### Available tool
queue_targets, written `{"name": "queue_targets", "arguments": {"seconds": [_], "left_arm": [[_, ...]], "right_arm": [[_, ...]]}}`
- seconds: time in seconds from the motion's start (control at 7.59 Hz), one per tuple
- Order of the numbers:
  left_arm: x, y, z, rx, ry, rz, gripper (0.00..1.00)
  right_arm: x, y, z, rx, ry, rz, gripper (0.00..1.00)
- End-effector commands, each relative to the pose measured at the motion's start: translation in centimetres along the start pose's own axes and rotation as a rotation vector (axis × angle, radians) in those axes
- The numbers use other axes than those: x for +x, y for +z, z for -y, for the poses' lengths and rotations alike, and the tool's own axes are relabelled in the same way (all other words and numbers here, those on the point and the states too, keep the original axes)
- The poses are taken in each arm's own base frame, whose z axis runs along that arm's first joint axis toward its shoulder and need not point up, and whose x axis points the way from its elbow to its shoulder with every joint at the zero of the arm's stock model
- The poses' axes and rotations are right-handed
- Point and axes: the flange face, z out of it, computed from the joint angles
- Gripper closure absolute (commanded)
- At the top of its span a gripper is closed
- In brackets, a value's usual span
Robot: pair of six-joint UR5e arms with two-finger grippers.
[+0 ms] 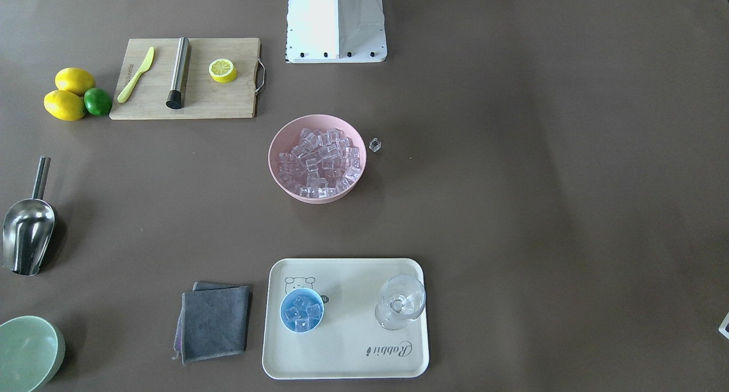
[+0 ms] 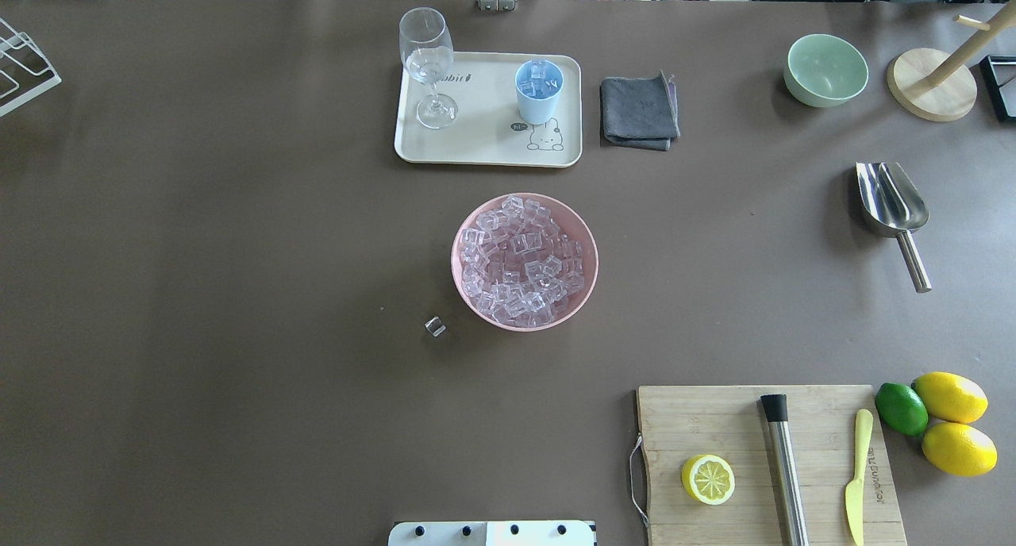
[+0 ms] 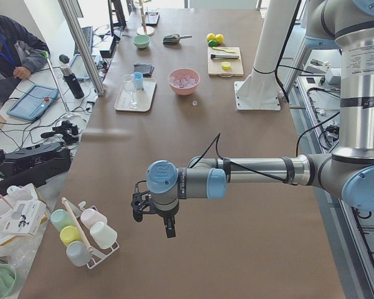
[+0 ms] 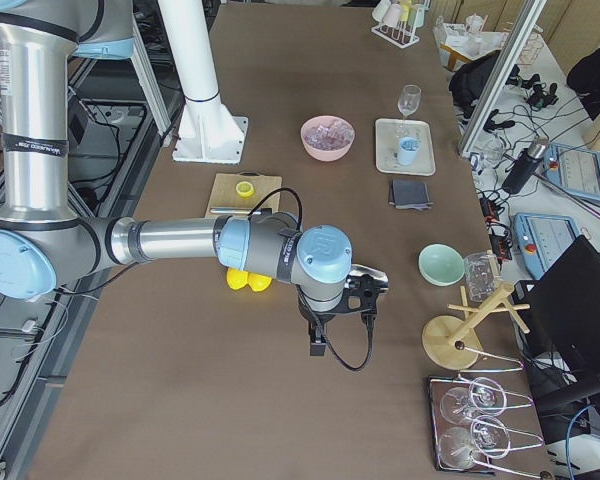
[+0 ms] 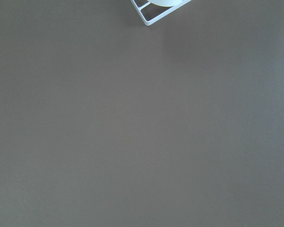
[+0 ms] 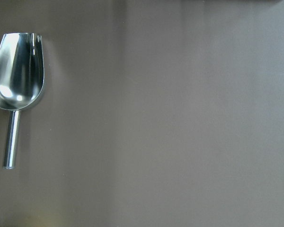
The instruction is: Put ice in cup with scoop
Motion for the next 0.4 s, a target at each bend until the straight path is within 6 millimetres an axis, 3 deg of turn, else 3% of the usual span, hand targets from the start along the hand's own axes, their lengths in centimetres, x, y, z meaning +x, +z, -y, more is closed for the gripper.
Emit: {"name": "queue_targets", "arguments": {"seconds": [0.0, 0.26], "left_arm": [[0.00, 0.01, 0.00, 0.000, 0.000, 0.000, 0.02], [-0.36, 0.33, -0.02, -0.006, -0.006, 0.004, 0.02]], "right_arm": [[0.58, 0.63, 0.02, 0.009, -0.009, 0.002, 0.00], [0.53, 0.57, 0.10, 0.010, -0.011, 0.003, 0.00]]}}
